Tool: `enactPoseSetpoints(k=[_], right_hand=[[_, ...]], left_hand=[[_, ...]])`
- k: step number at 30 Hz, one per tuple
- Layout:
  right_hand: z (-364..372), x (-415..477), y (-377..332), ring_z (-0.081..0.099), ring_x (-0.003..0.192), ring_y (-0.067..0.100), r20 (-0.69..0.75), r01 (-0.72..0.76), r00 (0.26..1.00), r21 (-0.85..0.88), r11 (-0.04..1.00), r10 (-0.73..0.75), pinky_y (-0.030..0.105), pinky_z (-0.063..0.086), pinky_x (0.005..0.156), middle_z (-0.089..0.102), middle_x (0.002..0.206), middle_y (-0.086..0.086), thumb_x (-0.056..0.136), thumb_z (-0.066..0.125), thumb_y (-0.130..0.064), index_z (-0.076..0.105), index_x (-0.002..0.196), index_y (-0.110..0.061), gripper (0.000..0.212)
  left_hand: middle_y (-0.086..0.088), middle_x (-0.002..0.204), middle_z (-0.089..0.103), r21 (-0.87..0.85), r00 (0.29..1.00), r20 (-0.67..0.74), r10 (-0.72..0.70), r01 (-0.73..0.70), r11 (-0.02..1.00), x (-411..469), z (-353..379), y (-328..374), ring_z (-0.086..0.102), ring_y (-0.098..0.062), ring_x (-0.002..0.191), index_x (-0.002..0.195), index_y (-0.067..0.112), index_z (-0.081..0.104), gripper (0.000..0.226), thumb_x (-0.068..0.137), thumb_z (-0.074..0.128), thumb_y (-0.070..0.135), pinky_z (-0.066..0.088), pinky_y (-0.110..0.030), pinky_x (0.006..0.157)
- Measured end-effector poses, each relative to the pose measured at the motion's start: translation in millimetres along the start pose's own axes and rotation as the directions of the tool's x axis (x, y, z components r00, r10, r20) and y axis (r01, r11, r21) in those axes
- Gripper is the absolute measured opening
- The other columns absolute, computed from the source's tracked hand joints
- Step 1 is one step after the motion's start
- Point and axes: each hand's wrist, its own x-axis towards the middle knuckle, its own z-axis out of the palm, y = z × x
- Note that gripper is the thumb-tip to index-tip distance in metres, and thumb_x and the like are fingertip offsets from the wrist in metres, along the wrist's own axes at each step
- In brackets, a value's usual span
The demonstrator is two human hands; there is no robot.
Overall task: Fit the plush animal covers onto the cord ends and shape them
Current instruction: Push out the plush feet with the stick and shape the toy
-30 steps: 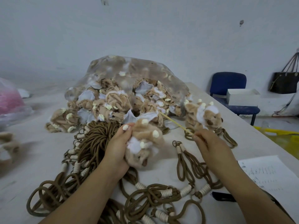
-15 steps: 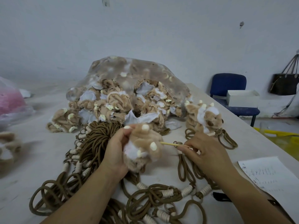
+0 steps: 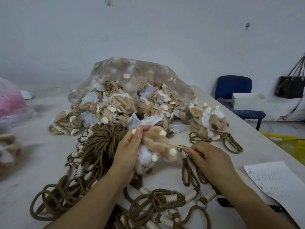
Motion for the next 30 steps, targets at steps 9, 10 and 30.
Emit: enactPoseSetpoints(k=[9,10,30], right_hand=[[4,-3,-4,0.055,0.066,0.005,0.031,-0.075,0.997,0.267,0.961,0.069,0.021,0.040,0.056,0.060,0.069,-0.011,0.070,0.037,-0.075,0.059,0.066,-0.027,0.053],[4,-3,-5,0.054,0.063,0.005,0.047,-0.084,0.996,0.299,0.950,0.073,0.022,0.040,0.057,0.060,0.069,-0.011,0.069,0.037,-0.075,0.058,0.065,-0.026,0.053],[9,-1,-8,0.046,0.050,-0.001,0.118,-0.121,0.990,0.387,0.914,0.081,0.014,0.037,0.053,0.051,0.052,-0.013,0.092,0.052,-0.038,0.047,0.057,-0.029,0.037]], left_hand=[[-0.006,0.097,0.076,0.095,0.991,0.091,-0.098,0.089,0.991,-9,10,-2,0.072,-0.019,0.095,0.093,0.028,0.077,0.042,0.081,0.049,0.058,0.055,-0.024,0.077],[-0.006,0.095,0.076,0.102,0.990,0.103,-0.101,0.091,0.991,-10,11,-2,0.072,-0.018,0.093,0.092,0.030,0.077,0.045,0.081,0.046,0.060,0.055,-0.021,0.075],[-0.011,0.080,0.067,0.267,0.998,-0.034,0.058,-0.047,0.963,-11,13,-20,0.062,-0.016,0.074,0.088,0.012,0.066,0.059,0.082,0.041,0.064,0.052,-0.028,0.067]])
